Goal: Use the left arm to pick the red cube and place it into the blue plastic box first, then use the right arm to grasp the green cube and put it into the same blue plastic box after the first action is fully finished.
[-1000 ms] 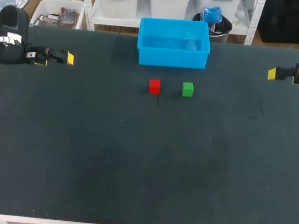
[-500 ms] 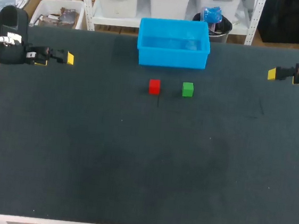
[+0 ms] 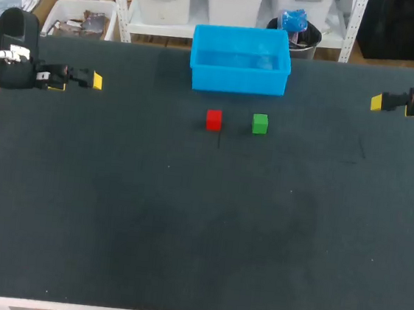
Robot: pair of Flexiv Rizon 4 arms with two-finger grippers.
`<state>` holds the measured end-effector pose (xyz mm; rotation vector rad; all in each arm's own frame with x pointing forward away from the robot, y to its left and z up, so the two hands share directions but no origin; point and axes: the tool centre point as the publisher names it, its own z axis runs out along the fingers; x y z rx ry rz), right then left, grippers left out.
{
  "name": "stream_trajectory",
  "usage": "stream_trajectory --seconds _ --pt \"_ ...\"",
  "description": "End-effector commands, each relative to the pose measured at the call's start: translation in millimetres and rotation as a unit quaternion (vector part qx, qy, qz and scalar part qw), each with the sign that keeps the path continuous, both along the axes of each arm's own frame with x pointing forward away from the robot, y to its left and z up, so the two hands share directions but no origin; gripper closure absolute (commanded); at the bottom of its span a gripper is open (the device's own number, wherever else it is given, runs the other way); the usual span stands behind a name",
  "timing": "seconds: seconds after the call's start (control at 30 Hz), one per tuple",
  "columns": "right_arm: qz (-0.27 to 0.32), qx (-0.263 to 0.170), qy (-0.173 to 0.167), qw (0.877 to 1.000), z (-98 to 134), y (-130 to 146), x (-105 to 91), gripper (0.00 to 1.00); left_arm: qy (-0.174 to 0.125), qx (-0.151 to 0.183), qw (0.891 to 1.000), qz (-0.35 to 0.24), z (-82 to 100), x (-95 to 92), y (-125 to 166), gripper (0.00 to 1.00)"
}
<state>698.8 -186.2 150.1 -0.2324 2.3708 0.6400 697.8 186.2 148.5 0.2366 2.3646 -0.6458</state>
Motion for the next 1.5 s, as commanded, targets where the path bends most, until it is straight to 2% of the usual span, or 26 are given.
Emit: stream_trajectory --seconds 0.03,0.1,0.27,0.37,0.4,1.1,1.17,1.23,1.33,1.5 --pt "0.0 -0.001 0.0 1.0 0 0 0.6 0.0 0.022 0.009 1.0 0.0 -2.9 10.0 -19 0.0" --pt "0.0 -0.001 0.0 1.0 0 0 0.6 0.0 0.035 0.034 0.999 -0.004 -4.5 15.9 -33 0.0" --pt "0.0 -0.001 0.0 1.0 0 0 0.6 0.0 0.038 0.078 0.996 -0.029 -0.7 29.6 -72 0.0" --pt "0.0 -0.001 0.0 1.0 0 0 0.6 0.0 0.037 0.081 0.995 -0.041 2.1 35.4 -91 0.0" --pt "0.0 -0.001 0.0 1.0 0 0 0.6 0.0 0.029 0.065 0.997 -0.039 3.3 37.3 -95 0.0" --pt "0.0 -0.001 0.0 1.0 0 0 0.6 0.0 0.029 0.065 0.997 -0.039 3.3 37.3 -95 0.0" --pt "0.0 -0.001 0.0 1.0 0 0 0.6 0.0 0.046 0.051 0.997 -0.022 -0.1 40.5 -95 0.0" --pt "0.0 -0.001 0.0 1.0 0 0 0.6 0.0 0.072 0.072 0.995 -0.004 -4.8 45.9 -99 0.0" --pt "0.0 -0.001 0.0 1.0 0 0 0.6 0.0 0.105 0.087 0.991 0.011 -8.8 54.0 -114 0.0" --pt "0.0 -0.001 0.0 1.0 0 0 0.6 0.0 0.152 0.136 0.979 0.022 -15.5 66.3 -154 0.0"
